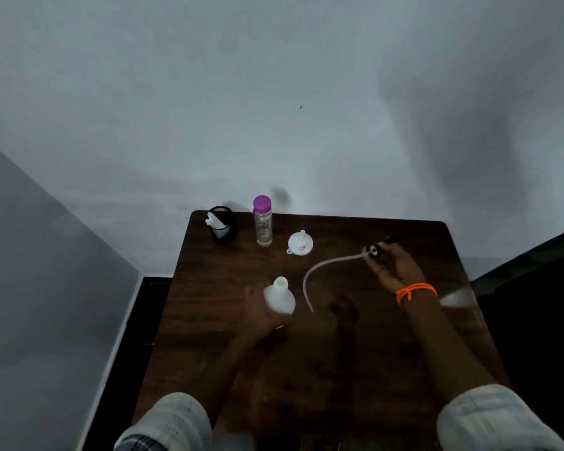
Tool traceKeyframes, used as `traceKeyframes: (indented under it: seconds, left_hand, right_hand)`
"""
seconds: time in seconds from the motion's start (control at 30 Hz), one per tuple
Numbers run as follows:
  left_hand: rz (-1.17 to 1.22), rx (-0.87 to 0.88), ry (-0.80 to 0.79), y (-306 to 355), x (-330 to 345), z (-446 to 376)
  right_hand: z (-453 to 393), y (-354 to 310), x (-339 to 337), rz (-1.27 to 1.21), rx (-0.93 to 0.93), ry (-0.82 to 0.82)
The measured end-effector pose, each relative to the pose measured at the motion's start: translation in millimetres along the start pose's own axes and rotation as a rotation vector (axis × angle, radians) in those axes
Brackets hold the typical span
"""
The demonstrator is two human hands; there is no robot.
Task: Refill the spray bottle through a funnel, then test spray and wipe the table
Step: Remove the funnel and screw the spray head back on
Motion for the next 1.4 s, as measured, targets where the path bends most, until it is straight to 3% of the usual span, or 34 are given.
traceKeyframes:
  seconds: [0.2,0.4,0.77,1.03,1.2,1.4]
  left_hand:
    - [-0.014,0.043,0.029,8,-15,11]
    - [0.001,0.044,-0.001,12,-17,7]
    - [0.012,0.124,-0.014,27,-38,17]
    - [0.031,0.185,-0.002,36,-49,18]
    - [-0.014,0.22,0.019,42,-46,13]
    - [-0.009,0.266,-0.014,59,-45,21]
  right_hand:
    - [32,-32,61,-0.12,-0.047,-0.257]
    - [56,-20,97,-0.19,-0.02,-0.259]
    - [52,-7,83,-0.085,0.013,-0.299]
    - [75,-12,90,0.34,-0.251,-0.396]
    - [108,2,109,0.824,-0.516,-0.43]
    - [122,27,118,1.084,-0.739,-0.458]
Point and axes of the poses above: each hand's wrist, its own z-axis away from the middle knuckle, its own x-axis out of the palm, y = z × x, the point moved 2 cm from there along -z, towards the middle knuckle, and after that the axes turned 1 degree about y, right-handed, at the moved point
